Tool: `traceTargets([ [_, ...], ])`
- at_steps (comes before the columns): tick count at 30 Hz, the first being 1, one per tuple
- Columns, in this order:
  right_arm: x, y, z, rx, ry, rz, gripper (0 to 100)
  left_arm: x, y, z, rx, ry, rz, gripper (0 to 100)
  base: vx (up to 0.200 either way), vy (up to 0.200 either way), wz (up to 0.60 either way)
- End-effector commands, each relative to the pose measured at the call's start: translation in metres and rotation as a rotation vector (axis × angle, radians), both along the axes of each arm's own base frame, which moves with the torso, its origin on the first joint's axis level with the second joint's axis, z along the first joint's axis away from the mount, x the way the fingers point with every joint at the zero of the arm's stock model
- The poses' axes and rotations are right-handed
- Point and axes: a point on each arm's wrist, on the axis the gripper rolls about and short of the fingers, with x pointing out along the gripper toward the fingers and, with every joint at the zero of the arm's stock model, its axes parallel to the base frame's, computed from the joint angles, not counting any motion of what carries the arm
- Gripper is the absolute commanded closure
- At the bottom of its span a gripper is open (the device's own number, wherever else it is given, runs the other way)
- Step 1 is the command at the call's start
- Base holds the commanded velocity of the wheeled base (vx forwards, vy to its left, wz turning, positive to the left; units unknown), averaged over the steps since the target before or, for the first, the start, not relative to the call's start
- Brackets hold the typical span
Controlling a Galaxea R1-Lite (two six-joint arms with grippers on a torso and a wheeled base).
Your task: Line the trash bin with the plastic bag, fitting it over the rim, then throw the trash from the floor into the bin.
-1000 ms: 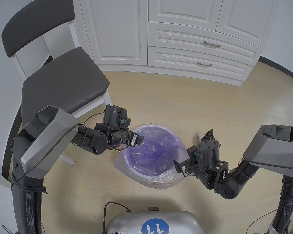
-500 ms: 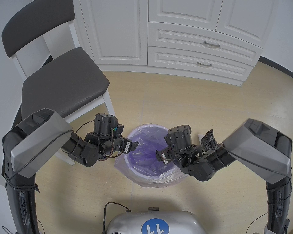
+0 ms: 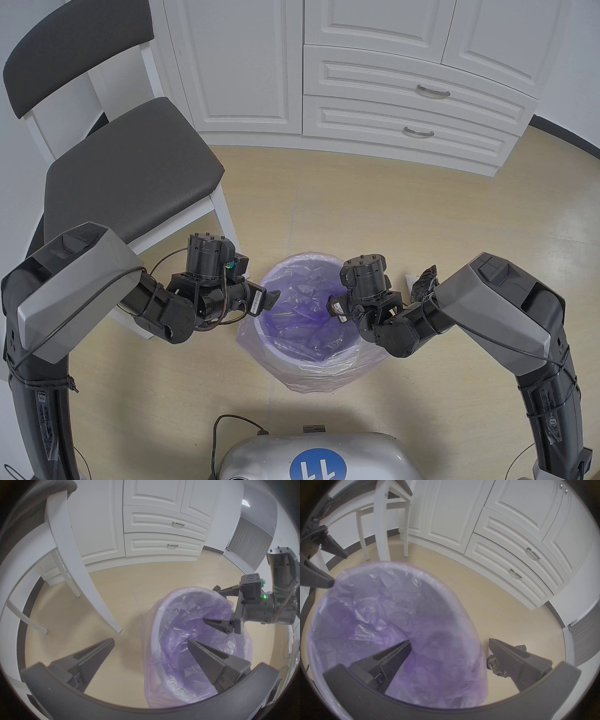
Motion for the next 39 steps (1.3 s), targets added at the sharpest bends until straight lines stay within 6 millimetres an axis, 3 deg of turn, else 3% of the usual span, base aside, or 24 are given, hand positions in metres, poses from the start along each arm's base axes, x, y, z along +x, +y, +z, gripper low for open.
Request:
traceTargets([
  [1, 0.008, -0.002, -0.005, 0.001, -0.008, -0.022, 0, 0.0, 0.0, -0.002, 0.002, 0.004, 0.0, 0, 0.0, 0.0, 0.0],
  [9, 0.018, -0.008, 0.004, -0.005, -0.038, -0.07, 0, -0.003, 0.001, -0.001, 0.004, 0.008, 0.001, 0, 0.0, 0.0, 0.0],
  [16, 0.004, 0.002, 0.01, -0.006, -0.036, -0.038, 0, -0.013, 0.005, 0.003, -0.003, 0.006, 0.0, 0, 0.0, 0.0, 0.0],
  [18, -0.021, 0.018, 0.022, -0.003, -0.031, 0.024, 0, -0.024, 0.012, 0.01, -0.021, -0.028, 0.005, 0, 0.0, 0.0, 0.0],
  [23, -0.052, 0.021, 0.049, 0.024, -0.033, 0.068, 0, -0.054, 0.034, 0.015, -0.018, -0.021, 0.028, 0, 0.0, 0.0, 0.0],
  [28, -0.077, 0.003, 0.073, 0.042, -0.037, 0.068, 0, -0.084, 0.065, 0.006, -0.044, -0.008, 0.026, 0, 0.0, 0.0, 0.0],
  [32, -0.092, -0.016, 0.084, 0.08, -0.077, 0.05, 0, -0.096, 0.074, -0.013, -0.036, 0.026, 0.037, 0, 0.0, 0.0, 0.0],
  [37, -0.106, -0.048, 0.085, 0.124, -0.135, 0.008, 0, -0.092, 0.074, -0.035, -0.025, 0.063, 0.04, 0, 0.0, 0.0, 0.0],
  [39, -0.12, -0.072, 0.087, 0.174, -0.191, -0.029, 0, -0.086, 0.072, -0.051, -0.026, 0.075, 0.044, 0, 0.0, 0.0, 0.0],
])
